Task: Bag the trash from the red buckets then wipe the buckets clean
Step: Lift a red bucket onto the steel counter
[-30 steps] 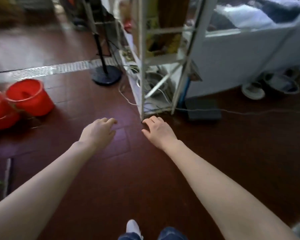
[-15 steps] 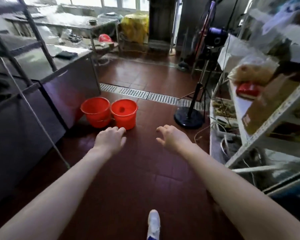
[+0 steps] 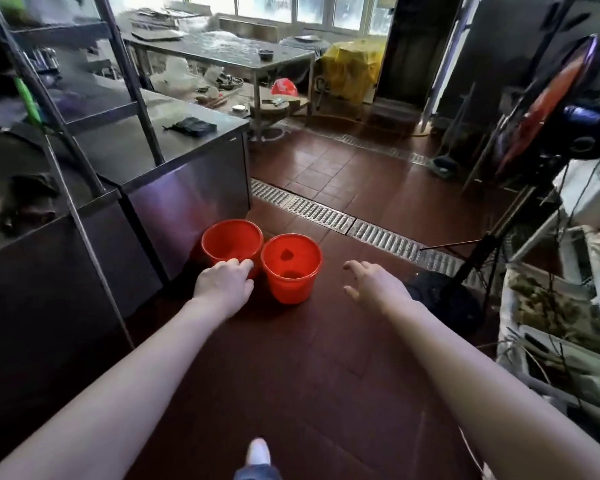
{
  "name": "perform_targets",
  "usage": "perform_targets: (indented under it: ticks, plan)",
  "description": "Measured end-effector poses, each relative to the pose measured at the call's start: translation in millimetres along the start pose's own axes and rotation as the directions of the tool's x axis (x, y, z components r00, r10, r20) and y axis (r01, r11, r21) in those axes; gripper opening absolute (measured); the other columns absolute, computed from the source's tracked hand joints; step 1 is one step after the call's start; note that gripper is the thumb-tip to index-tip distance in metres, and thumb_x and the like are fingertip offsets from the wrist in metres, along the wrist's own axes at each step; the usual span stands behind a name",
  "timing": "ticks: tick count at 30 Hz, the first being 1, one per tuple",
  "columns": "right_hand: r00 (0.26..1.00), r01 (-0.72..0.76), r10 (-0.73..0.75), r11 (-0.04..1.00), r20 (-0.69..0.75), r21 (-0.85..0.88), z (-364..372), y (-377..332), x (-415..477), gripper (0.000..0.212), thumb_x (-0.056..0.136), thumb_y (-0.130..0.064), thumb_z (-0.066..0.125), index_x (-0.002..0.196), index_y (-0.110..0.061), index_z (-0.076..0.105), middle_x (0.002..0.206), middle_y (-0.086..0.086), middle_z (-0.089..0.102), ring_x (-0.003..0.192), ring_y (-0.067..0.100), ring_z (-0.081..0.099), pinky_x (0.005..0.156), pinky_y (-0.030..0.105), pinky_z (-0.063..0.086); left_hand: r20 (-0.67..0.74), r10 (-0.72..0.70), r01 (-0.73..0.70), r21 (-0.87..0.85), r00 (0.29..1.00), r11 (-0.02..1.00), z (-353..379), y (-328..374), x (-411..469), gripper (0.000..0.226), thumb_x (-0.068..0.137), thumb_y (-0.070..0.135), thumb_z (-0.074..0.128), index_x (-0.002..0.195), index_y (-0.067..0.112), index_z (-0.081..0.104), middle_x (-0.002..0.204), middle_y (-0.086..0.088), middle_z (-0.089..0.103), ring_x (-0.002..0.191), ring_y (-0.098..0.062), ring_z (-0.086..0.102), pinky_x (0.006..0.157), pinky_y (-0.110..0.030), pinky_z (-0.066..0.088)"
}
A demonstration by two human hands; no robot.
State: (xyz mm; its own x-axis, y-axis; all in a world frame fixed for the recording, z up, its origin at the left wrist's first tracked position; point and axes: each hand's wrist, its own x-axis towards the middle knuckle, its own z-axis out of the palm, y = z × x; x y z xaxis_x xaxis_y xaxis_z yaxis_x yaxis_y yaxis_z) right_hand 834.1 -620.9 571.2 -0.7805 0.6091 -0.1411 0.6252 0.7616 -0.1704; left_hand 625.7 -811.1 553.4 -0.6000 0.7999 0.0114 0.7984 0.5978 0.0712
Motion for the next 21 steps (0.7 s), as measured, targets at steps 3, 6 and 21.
perform_targets:
  ticks: [3, 6, 21]
  plan:
    - [0.999, -0.018, 0.019, 1.000, 0.029, -0.006, 14, 14, 80, 0.052, 0.094, -0.039, 0.055, 0.142, -0.027, 0.038, 0.134, 0.003, 0.051, 0.126, 0.024, 0.047, 0.097, 0.039, 0.046, 0.027, -0.010, 0.010, -0.008, 1.000, 1.000, 27, -13, 76, 0.036, 0.097, 0.035, 0.044, 0.130, 0.023, 0.051, 0.119, -0.003, 0.061, 0.112, -0.026, 0.057, 0.084, -0.039, 0.049]
    - [0.995, -0.037, 0.037, 0.999, 0.093, -0.007, 29, 23, 165, 0.052, 0.093, -0.039, 0.055, 0.141, -0.026, 0.038, 0.133, 0.004, 0.051, 0.126, 0.024, 0.047, 0.098, 0.041, 0.047, 0.051, -0.035, 0.038, -0.064, 0.998, 0.997, 52, -28, 154, 0.036, 0.097, 0.034, 0.045, 0.131, 0.022, 0.051, 0.118, -0.004, 0.061, 0.112, -0.027, 0.058, 0.085, -0.040, 0.050]
    - [0.926, -0.118, 0.085, 0.991, 0.368, 0.067, 119, 87, 495, 0.049, 0.095, -0.036, 0.052, 0.140, -0.020, 0.042, 0.128, 0.010, 0.053, 0.121, 0.030, 0.049, 0.099, 0.040, 0.044, 0.401, -0.202, 0.274, -0.131, 0.894, 0.953, 207, -75, 430, 0.040, 0.097, 0.033, 0.046, 0.136, 0.026, 0.046, 0.127, -0.001, 0.057, 0.115, -0.024, 0.056, 0.086, -0.039, 0.050]
